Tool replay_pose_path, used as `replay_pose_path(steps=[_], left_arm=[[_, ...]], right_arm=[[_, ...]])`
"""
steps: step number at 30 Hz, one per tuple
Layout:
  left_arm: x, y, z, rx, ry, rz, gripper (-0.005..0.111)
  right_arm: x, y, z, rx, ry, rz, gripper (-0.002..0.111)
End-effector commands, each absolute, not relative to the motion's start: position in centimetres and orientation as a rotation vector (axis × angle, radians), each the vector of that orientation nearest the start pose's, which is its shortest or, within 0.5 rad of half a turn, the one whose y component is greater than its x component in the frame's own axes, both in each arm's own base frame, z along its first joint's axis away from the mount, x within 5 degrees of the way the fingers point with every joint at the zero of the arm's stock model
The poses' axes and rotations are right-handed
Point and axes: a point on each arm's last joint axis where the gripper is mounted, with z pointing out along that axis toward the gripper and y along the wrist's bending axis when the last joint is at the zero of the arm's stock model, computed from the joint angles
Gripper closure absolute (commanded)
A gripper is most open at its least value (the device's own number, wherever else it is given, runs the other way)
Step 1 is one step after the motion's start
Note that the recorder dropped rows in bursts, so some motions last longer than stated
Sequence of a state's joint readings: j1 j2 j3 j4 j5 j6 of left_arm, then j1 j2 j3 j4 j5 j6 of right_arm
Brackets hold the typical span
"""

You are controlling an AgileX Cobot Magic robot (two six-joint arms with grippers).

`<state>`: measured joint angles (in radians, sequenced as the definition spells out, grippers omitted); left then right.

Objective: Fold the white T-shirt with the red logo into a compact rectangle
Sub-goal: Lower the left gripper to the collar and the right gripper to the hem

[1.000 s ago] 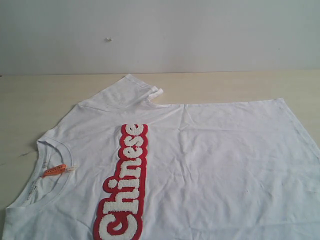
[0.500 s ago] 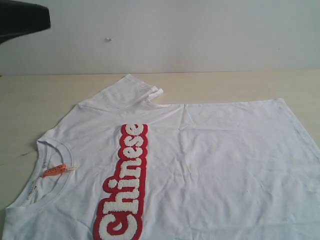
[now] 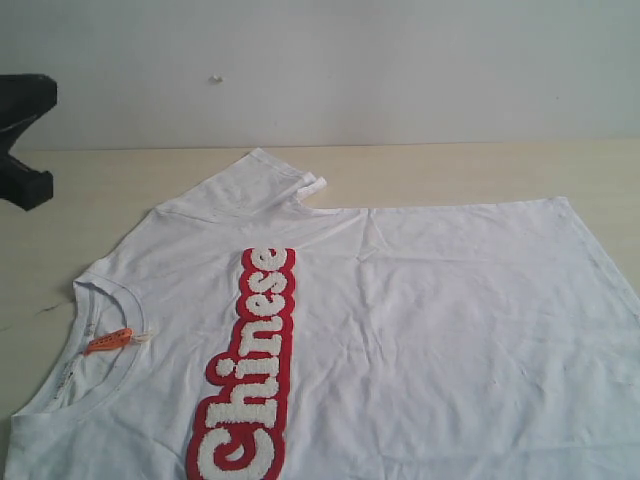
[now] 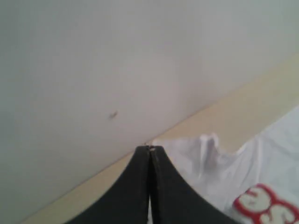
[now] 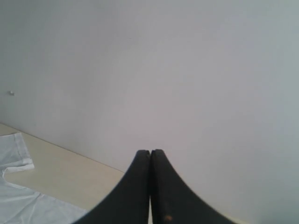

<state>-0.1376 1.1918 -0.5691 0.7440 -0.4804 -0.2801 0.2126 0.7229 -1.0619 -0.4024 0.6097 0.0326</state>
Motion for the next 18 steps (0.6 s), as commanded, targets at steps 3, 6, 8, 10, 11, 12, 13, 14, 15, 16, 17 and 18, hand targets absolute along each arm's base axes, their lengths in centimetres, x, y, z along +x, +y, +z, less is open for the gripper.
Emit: replay_pose_path(steps=[3,6,8,10,11,12,13,14,15,16,17,18], left_arm=[[22.8,-6.4,24.4,1.109,1.78,0.327,0.107],[22.1,-5.9,23.0,1.325,1.885,0.462,0.107],[21.4,-5.8,22.4,1.45,1.931,0.514,0.107],[20.9,-6.0,21.9,1.519,1.962,0.479,0.107],[20.6,-6.4,21.7,1.54,1.983,0.429,0.107],[20.2,-6.6,21.5,1.588,1.992,0.387,0.107],[19.7,-6.9,21.2,1.668,1.975,0.338,0.107],[19.3,-7.2,21.0,1.696,1.989,0.265,0.107],[19.0,-7.4,20.9,1.773,1.959,0.222,0.107],[18.4,-7.7,20.7,1.831,1.959,0.138,0.107],[18.0,-7.9,20.7,1.89,1.938,0.089,0.107],[17.7,-8.0,20.6,1.931,1.927,0.046,0.107]], right_arm=[[12.1,0.6,45.3,-0.274,1.68,-0.256,0.108],[12.1,0.6,45.3,-0.274,1.68,-0.256,0.108],[12.1,0.6,45.3,-0.274,1.68,-0.256,0.108],[12.1,0.6,45.3,-0.274,1.68,-0.256,0.108],[12.1,0.6,45.3,-0.274,1.681,-0.254,0.108],[12.1,0.6,45.3,-0.274,1.681,-0.254,0.108],[12.1,0.6,45.3,-0.274,1.681,-0.254,0.108],[12.1,0.6,45.3,-0.274,1.681,-0.254,0.108],[12.1,0.6,45.3,-0.274,1.681,-0.254,0.108],[12.1,0.6,45.3,-0.274,1.681,-0.254,0.108],[12.1,0.6,45.3,-0.274,1.681,-0.254,0.108],[12.1,0.6,45.3,-0.274,1.681,-0.254,0.108]])
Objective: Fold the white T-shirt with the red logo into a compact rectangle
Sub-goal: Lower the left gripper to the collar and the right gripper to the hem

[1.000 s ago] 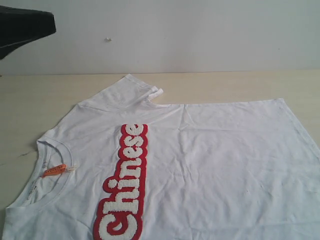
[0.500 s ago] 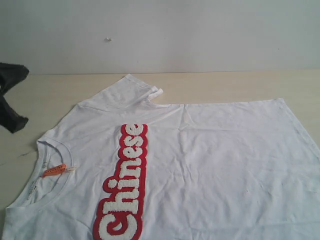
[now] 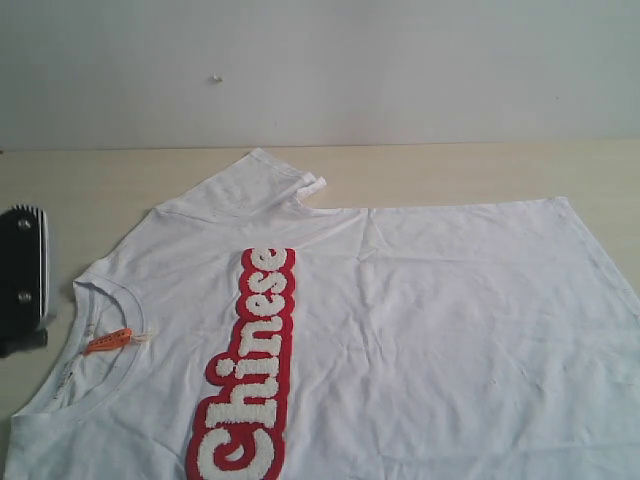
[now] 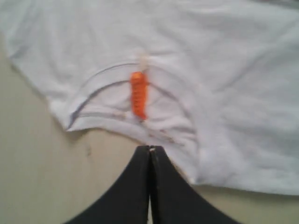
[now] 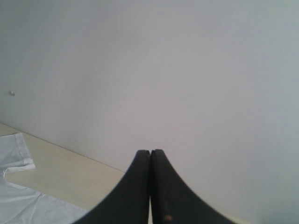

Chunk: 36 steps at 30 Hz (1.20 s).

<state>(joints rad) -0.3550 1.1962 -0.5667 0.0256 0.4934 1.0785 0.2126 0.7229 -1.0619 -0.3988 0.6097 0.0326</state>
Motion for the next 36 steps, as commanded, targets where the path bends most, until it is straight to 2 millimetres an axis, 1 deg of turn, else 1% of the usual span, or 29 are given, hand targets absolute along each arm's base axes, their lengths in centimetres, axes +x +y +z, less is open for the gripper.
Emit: replay_pose_path(steps=[1,6,10,14,19,22,24,27,30,32,33,36], left_arm=[[17.4,-8.3,20.8,1.95,1.927,-0.017,0.107],[16.8,-8.6,21.3,1.994,1.961,-0.139,0.107],[16.6,-8.6,21.4,2.01,1.977,-0.172,0.107],[16.5,-8.7,21.5,2.004,1.98,-0.184,0.107],[16.9,-8.7,21.5,1.981,1.965,-0.15,0.107],[17.2,-8.7,21.4,1.963,1.963,-0.132,0.107],[17.8,-8.9,21.4,1.964,1.979,-0.143,0.107],[18.9,-9.5,21.4,1.914,2.061,-0.199,0.107],[20.3,-10.1,21.3,1.948,2.116,-0.256,0.107],[21.7,-10.3,21.1,1.963,2.158,-0.287,0.107],[22.5,-10.3,21.2,1.951,2.178,-0.293,0.107],[24.5,-10.1,21.1,1.933,2.23,-0.324,0.107]], right_arm=[[12.1,0.6,45.3,-0.274,1.681,-0.254,0.108],[12.1,0.6,45.3,-0.274,1.681,-0.254,0.108],[12.1,0.6,45.3,-0.274,1.681,-0.254,0.108],[12.1,0.6,45.3,-0.273,1.682,-0.25,0.108],[12.2,1.1,45.5,-0.188,1.666,-0.103,0.108],[12.6,1.2,45.5,-0.183,1.664,-0.088,0.108],[13.3,1.1,44.9,-0.195,1.717,-0.133,0.108],[14.3,0.7,44.1,-0.182,1.798,-0.216,0.108],[15.5,0.6,43.2,-0.202,1.869,-0.294,0.108],[16.7,0.5,42.4,-0.227,1.935,-0.367,0.108],[17.5,0.5,41.8,-0.261,1.977,-0.408,0.108],[20.0,0.8,39.4,-0.478,2.118,-0.556,0.108]])
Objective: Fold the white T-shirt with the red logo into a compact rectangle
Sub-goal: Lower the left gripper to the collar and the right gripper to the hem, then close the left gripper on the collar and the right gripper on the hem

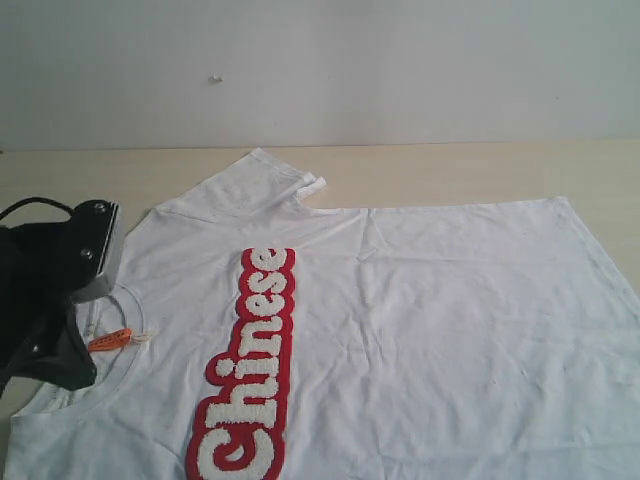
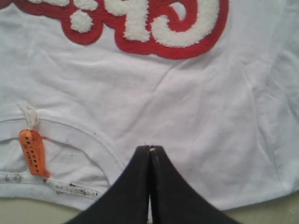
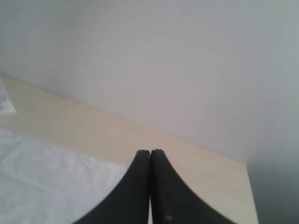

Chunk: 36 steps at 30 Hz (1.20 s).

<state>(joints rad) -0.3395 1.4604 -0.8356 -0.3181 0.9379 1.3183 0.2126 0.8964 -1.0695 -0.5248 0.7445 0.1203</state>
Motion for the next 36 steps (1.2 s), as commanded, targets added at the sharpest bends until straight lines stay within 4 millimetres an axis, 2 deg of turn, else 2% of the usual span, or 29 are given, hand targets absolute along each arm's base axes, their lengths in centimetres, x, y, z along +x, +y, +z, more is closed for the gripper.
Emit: replay_pose_path(steps=[1,6,9,13,17,19,22,29,33,36], left_arm=[[25.1,-9.9,21.0,1.926,2.244,-0.328,0.107],[26.9,-9.1,21.0,1.92,2.271,-0.29,0.107],[27.4,-8.5,21.0,1.954,2.267,-0.216,0.107],[27.9,-8.5,21.0,1.962,2.209,-0.154,0.107],[28.2,-8.5,21.1,2.0,2.143,-0.122,0.107],[28.3,-8.5,21.1,2.001,2.13,-0.11,0.107],[28.5,-8.5,20.7,1.998,2.13,-0.105,0.107],[29.6,-8.8,18.1,2.024,2.15,-0.134,0.107],[30.2,-9.1,16.5,2.02,2.145,-0.159,0.107],[30.5,-9.3,15.3,2.05,2.133,-0.188,0.107]], right_arm=[[20.9,1.0,38.5,-0.576,2.165,-0.59,0.108],[25.2,2.8,33.9,-1.037,2.258,-0.589,0.108],[27.4,3.6,30.0,-1.317,2.355,-0.559,0.108],[28.8,3.9,26.3,-1.651,2.415,-0.526,0.108],[29.4,4.2,23.9,-1.975,2.335,-0.431,0.108],[29.8,3.9,22.9,-2.017,2.342,-0.392,0.108],[30.5,2.4,21.6,-1.978,2.426,-0.331,0.108],[31.6,-1.9,19.1,-1.878,2.554,-0.149,0.108],[32.2,-3.2,17.9,-1.84,2.565,-0.15,0.108],[32.7,-3.5,16.9,-1.83,2.557,-0.165,0.108]])
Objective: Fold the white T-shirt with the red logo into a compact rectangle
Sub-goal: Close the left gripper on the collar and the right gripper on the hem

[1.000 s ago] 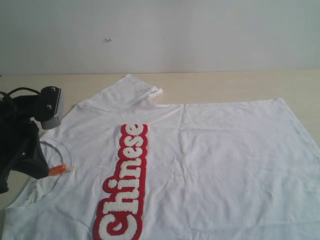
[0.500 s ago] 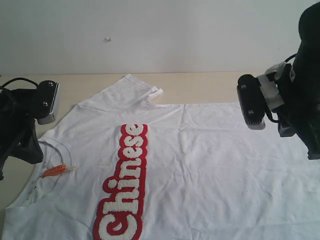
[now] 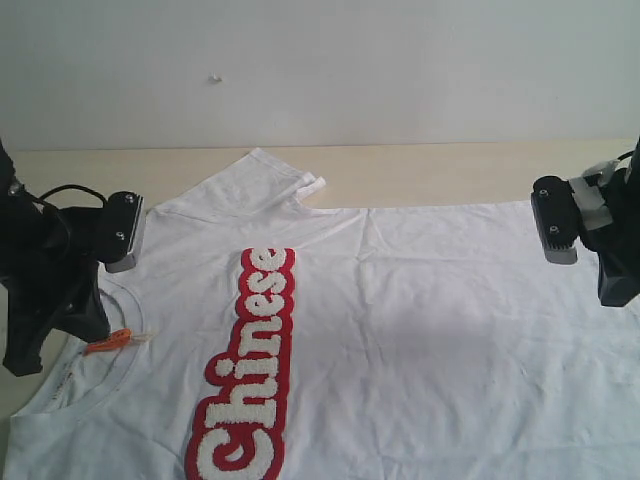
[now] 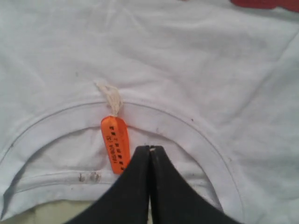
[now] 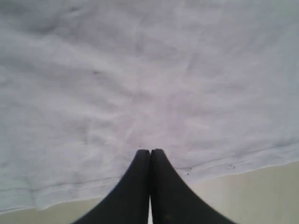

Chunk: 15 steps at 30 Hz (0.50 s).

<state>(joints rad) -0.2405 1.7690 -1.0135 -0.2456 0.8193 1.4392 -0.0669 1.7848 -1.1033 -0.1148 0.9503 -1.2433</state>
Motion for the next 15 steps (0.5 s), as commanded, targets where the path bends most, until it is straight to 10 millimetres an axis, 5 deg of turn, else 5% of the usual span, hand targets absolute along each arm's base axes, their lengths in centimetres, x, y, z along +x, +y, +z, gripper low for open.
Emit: replay_pose_path(steps=[1,6,15], left_arm=[[30.6,-9.3,14.9,2.056,2.13,-0.186,0.107],[31.2,-9.4,13.7,2.046,2.14,-0.183,0.107],[31.8,-9.6,13.0,1.988,2.152,-0.16,0.107]], right_arm=[[32.9,-3.5,16.6,-1.829,2.554,-0.166,0.108],[33.7,-3.3,16.4,-1.765,2.507,-0.204,0.102],[33.9,-3.3,16.3,-1.751,2.497,-0.216,0.06]])
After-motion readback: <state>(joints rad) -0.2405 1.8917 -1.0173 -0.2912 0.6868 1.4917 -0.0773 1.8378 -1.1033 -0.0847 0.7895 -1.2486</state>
